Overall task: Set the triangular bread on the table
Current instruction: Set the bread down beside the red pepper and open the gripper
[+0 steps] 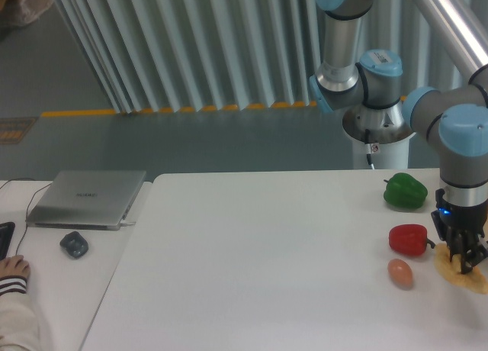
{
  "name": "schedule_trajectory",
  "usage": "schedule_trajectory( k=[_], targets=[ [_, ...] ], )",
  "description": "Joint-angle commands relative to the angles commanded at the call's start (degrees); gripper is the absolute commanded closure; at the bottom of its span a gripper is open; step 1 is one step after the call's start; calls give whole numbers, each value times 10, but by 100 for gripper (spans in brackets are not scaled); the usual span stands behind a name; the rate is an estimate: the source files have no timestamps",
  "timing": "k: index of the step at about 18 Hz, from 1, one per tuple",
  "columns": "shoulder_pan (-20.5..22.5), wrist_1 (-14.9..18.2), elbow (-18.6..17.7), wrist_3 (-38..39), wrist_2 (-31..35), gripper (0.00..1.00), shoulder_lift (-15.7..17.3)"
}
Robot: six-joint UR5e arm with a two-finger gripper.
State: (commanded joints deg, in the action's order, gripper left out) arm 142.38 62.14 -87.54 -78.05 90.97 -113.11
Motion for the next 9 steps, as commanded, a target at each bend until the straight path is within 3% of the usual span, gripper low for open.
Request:
schedule_trajectory(
  k=[4, 7, 8, 9],
  targets=[
    [-1, 1, -15, 1, 0, 66, -4],
    [-1, 0, -19, 2, -1, 59, -6],
    [0, 0, -16, 1, -3, 18, -5],
    [0, -1, -15, 0, -3, 0, -4]
  ],
)
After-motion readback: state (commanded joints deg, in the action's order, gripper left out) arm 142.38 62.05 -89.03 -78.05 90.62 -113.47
